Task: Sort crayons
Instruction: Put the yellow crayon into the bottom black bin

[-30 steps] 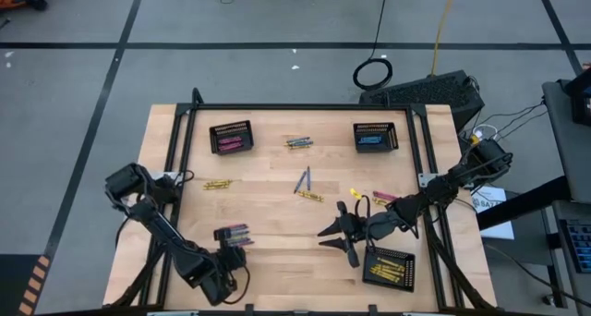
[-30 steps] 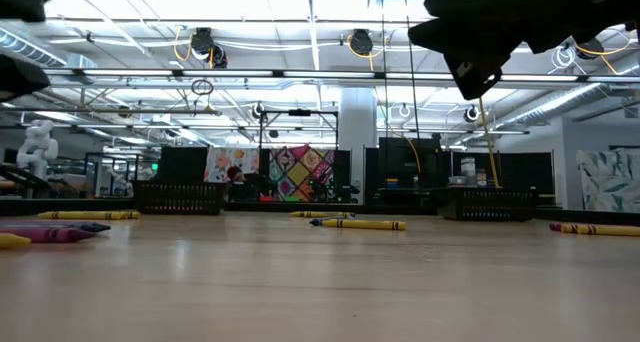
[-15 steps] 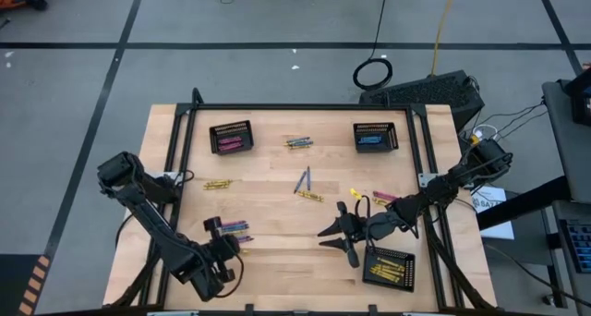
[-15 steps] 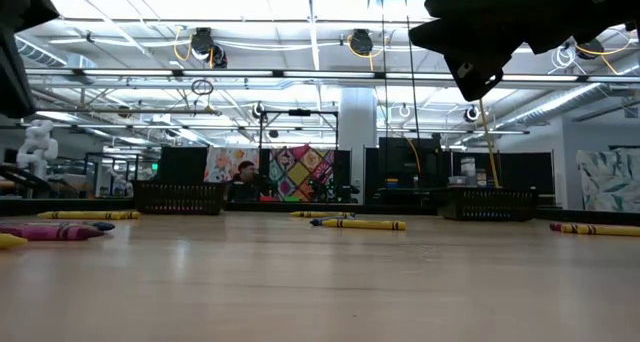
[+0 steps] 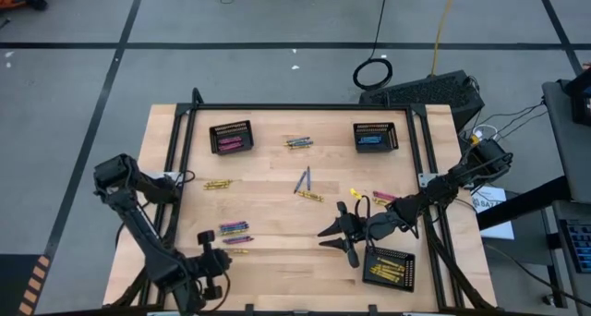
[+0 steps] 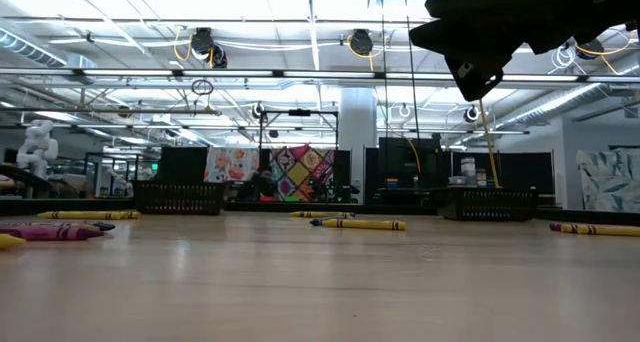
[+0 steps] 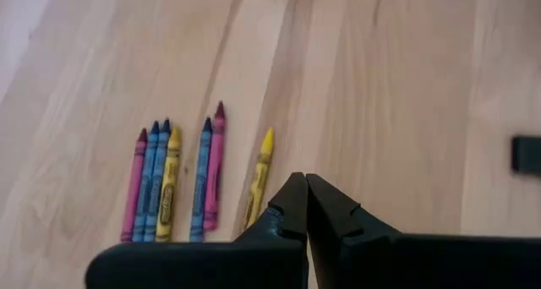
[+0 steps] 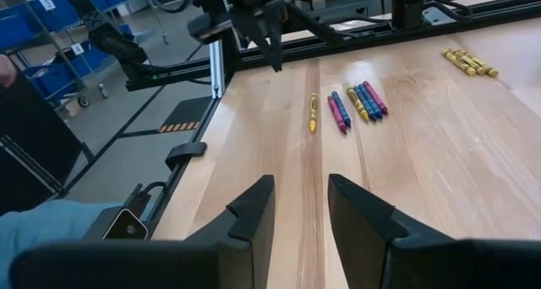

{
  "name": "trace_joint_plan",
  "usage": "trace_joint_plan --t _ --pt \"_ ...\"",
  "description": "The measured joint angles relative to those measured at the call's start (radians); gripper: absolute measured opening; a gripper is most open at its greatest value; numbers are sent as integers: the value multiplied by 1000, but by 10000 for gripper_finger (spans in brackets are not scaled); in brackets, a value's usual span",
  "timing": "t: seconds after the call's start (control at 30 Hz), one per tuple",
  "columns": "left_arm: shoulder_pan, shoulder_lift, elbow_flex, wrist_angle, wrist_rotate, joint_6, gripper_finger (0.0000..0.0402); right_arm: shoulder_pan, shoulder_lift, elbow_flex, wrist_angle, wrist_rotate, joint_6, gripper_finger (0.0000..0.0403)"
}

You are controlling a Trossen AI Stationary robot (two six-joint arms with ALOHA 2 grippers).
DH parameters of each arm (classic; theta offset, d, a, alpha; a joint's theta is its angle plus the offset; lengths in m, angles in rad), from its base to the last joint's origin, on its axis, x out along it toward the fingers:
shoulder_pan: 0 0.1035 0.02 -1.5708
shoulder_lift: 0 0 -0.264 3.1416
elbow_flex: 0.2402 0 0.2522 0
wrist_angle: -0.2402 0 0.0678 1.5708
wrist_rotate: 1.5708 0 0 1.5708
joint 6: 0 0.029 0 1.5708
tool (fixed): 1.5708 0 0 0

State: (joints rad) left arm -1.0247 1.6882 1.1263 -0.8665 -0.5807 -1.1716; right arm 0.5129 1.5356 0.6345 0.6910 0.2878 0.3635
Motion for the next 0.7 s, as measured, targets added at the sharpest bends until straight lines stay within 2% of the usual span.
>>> trace_joint_plan --t 0.13,0.3,0.4,0.53,0.7 --pt "-30 0 -34 33 -60 -97 1 0 0 0 0 1 -1 100" --pt "-22 0 -96 132 -74 -123 4 0 0 0 0 2 -1 100" --pt "-2 0 -124 190 -75 -66 25 0 0 0 0 3 -4 100" --pt "29 0 -129 215 -72 65 74 0 0 0 0 3 -5 100" --pt "79 0 -142 231 9 215 121 0 0 0 0 3 -5 100"
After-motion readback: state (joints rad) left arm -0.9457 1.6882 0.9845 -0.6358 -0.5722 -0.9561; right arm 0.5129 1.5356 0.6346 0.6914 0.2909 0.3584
